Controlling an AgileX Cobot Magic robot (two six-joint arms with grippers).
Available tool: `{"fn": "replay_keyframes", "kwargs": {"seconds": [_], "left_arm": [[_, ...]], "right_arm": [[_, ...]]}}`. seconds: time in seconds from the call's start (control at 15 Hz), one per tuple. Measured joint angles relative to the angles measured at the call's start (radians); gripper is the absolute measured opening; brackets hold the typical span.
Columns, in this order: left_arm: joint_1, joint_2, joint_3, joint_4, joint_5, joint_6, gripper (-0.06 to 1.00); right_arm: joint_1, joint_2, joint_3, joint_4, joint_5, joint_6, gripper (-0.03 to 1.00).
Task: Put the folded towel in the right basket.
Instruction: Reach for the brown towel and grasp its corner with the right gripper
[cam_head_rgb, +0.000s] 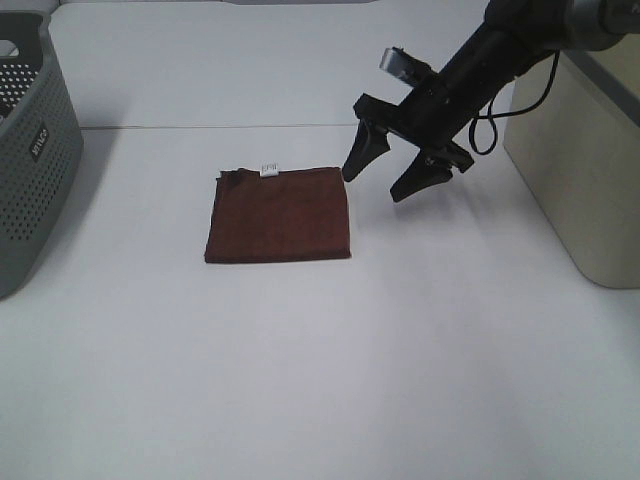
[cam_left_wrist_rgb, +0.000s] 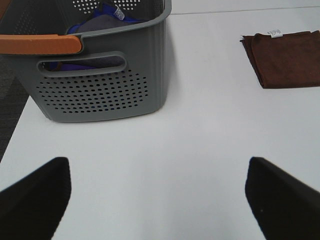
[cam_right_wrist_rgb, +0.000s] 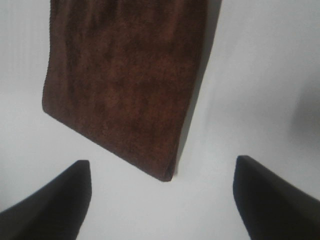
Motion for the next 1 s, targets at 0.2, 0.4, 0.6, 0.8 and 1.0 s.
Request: {"fn": "replay_keyframes", "kwargs": {"seconds": [0.2, 0.4, 0.6, 0.8, 1.0], "left_arm": [[0.000, 0.000, 0.000, 0.000, 0.000, 0.000, 0.88], [0.000, 0.000, 0.000, 0.000, 0.000, 0.000, 0.88], [0.000, 0.000, 0.000, 0.000, 0.000, 0.000, 0.88], [0.000, 0.000, 0.000, 0.000, 0.000, 0.000, 0.88], [0.000, 0.000, 0.000, 0.000, 0.000, 0.000, 0.88]], "right_arm": [[0.001, 0.059, -0.001, 0.041, -0.025, -0.032, 0.83], [0.010, 0.083, -0.001, 0.066, -0.060, -0.053, 0.83], [0.064, 0.107, -0.004, 0.105, -0.139, -0.069, 0.83], [0.118, 0.146, -0.019, 0.194, -0.220, -0.069, 0.73], [0.158, 0.173, -0.021, 0.220, -0.289, -0.069, 0.32]]}}
